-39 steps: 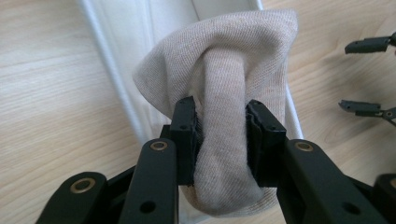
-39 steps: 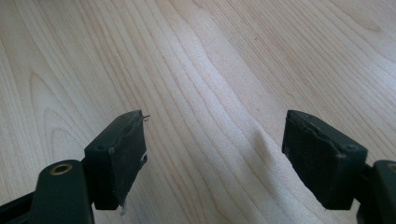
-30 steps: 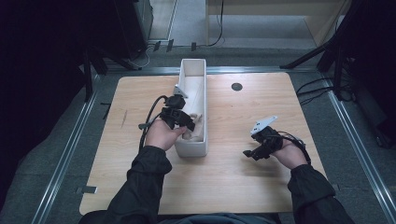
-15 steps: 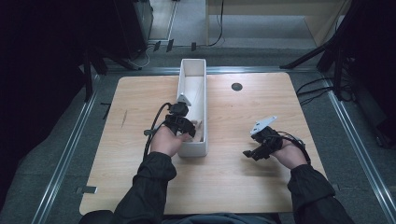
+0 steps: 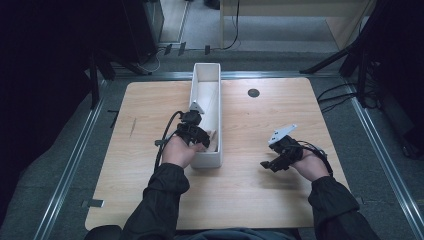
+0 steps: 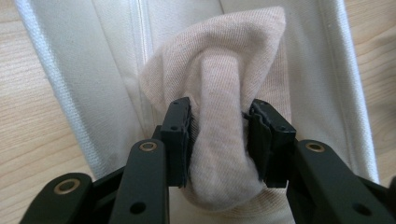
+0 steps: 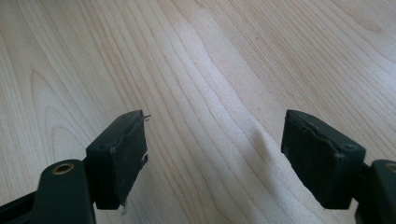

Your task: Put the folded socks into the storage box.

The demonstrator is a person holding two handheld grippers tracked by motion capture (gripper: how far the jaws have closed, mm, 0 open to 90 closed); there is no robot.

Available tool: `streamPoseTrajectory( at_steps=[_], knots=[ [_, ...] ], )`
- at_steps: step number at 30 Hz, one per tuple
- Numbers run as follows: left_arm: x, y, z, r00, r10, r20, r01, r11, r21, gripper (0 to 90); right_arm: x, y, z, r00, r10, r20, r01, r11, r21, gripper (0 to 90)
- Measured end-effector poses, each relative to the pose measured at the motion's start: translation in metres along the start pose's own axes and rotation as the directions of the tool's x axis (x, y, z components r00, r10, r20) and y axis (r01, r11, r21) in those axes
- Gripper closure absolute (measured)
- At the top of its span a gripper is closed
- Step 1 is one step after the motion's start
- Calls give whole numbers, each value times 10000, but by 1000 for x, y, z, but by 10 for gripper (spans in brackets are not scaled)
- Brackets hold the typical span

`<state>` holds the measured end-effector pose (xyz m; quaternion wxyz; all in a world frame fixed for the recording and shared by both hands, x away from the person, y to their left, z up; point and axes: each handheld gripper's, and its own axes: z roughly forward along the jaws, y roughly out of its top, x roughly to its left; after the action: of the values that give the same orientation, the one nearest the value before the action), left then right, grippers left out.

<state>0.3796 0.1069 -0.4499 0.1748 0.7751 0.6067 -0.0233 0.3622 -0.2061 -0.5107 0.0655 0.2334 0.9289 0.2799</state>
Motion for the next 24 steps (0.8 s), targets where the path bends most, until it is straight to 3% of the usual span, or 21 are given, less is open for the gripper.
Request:
streamPoseTrajectory(
  at_steps=[5, 19, 22, 24],
  knots=[
    [0, 2, 0, 9999, 80, 81, -81, 9998, 154, 558, 0, 0, 0, 10000, 30, -5, -30, 10000, -9, 227],
    [-1, 5, -19, 9999, 115, 94, -113, 9995, -285, 477, 0, 0, 1, 10000, 9, -35, -9, 10000, 29, 227],
    [-5, 5, -24, 9996, 281, 60, -278, 9986, -447, 502, 1, 0, 0, 10000, -7, -37, 7, 10000, 19, 227],
    [-6, 4, -23, 9995, 292, 82, -288, 9986, -452, 586, 1, 0, 0, 10000, -9, -22, 9, 10000, 25, 226]
  ],
)
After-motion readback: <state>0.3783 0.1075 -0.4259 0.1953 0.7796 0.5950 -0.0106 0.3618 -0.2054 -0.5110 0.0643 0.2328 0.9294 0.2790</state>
